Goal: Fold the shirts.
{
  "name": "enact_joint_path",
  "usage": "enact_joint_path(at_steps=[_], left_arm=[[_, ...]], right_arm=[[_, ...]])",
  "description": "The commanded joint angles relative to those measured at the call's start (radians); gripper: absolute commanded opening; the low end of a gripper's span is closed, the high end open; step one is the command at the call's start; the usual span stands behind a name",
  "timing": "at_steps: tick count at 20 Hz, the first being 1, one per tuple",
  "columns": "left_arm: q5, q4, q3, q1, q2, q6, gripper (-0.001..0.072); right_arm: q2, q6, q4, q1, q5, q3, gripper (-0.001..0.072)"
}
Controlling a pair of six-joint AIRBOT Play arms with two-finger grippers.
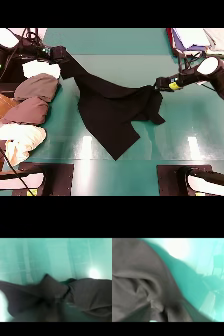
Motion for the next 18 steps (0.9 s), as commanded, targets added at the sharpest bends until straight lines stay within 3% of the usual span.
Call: enact_joint_path(at_steps=[1, 4, 6, 10, 13, 18], left_arm=[[-0.08, 0.019, 0.031, 0.024, -0.021, -0.008, 0.061], [-0.25, 0.023, -0.008, 0.06, 0.024, -0.004, 0.0609], [-0.246, 0.023, -0.162, 0.053, 0.115, -0.005, 0.061], [-0.122, -0.019, -0.635, -0.035, 0.33, -0.056, 0.061], [0.009, -0.18, -0.927, -0.099, 0.41, -0.057, 0.0609], [0.251, -0.301, -1.104, -0.229, 0.411, -0.058, 0.0608]], right_arm=[[-0.064, -0.029, 0.032, -0.062, 0.084, 0.11, 0.0469], [0.023, -0.078, 0.032, -0.111, 0.177, 0.058, 0.0449], [0.126, -0.079, 0.032, -0.134, 0.171, -0.055, 0.0448], [0.306, -0.079, 0.032, -0.16, 0.127, -0.248, 0.0449], [0.381, -0.079, 0.035, -0.16, 0.101, -0.312, 0.0448], [0.421, -0.079, 0.058, -0.16, 0.087, -0.33, 0.0448]])
